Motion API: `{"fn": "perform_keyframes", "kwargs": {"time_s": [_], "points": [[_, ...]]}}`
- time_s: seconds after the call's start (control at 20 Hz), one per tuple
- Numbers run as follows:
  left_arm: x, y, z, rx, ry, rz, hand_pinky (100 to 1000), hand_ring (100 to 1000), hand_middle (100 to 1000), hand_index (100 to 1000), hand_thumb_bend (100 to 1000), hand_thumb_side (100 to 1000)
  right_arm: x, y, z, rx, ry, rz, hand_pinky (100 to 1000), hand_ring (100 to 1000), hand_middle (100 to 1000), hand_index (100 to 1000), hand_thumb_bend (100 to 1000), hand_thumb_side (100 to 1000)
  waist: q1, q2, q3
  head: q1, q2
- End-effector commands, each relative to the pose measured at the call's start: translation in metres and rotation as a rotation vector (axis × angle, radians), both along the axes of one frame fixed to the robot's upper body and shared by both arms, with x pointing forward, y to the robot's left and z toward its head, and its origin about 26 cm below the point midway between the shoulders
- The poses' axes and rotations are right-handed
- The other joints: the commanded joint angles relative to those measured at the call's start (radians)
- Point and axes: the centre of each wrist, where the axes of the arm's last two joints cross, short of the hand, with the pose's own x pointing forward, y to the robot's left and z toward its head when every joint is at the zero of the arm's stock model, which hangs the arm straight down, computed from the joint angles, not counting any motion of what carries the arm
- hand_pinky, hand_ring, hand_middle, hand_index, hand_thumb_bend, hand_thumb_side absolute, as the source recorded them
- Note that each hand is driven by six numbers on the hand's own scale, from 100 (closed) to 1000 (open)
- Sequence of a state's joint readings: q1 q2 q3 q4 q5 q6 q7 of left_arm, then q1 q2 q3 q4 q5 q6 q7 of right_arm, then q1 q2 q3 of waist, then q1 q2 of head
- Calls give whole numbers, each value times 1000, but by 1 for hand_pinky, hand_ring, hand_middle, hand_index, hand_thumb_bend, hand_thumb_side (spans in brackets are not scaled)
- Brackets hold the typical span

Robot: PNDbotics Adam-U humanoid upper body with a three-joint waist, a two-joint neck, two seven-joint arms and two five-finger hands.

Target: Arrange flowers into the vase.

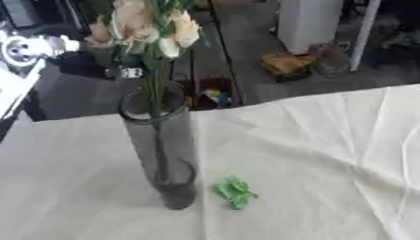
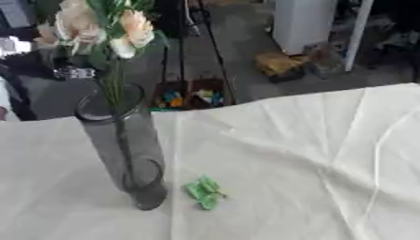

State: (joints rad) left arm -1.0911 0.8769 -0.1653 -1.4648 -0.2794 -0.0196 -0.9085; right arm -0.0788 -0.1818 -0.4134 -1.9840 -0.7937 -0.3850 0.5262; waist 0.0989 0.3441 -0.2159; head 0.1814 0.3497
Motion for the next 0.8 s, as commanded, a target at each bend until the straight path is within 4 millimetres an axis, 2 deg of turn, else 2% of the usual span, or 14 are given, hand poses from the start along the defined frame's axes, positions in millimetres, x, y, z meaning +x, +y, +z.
{"fn": "perform_keyframes", "kwargs": {"time_s": [0.05,0.25,0.45,0.6,0.8], "points": [[-16,12,19,0,-51,30,1000,1000,1000,1000,165,1000,-3,-4,9,-28,-18,-5,959,748,447,779,100,900,-7,-26,3,-4,1],[-18,15,18,26,-60,46,1000,1000,1000,1000,173,1000,-3,-5,9,-28,-18,-3,959,748,448,779,100,900,-6,-28,5,-5,2],[-17,17,15,50,-59,43,1000,1000,1000,1000,139,915,-3,-5,10,-27,-17,-3,960,748,447,780,100,902,-4,-28,5,-6,2],[-17,19,12,65,-57,36,1000,1000,1000,1000,176,964,-3,-5,10,-26,-17,-3,959,748,448,779,100,902,-4,-29,6,-7,2],[-19,21,11,102,-69,36,1000,1000,1000,1000,228,985,-3,-6,10,-24,-15,-3,960,748,447,779,100,902,-3,-30,8,-8,3]]}}
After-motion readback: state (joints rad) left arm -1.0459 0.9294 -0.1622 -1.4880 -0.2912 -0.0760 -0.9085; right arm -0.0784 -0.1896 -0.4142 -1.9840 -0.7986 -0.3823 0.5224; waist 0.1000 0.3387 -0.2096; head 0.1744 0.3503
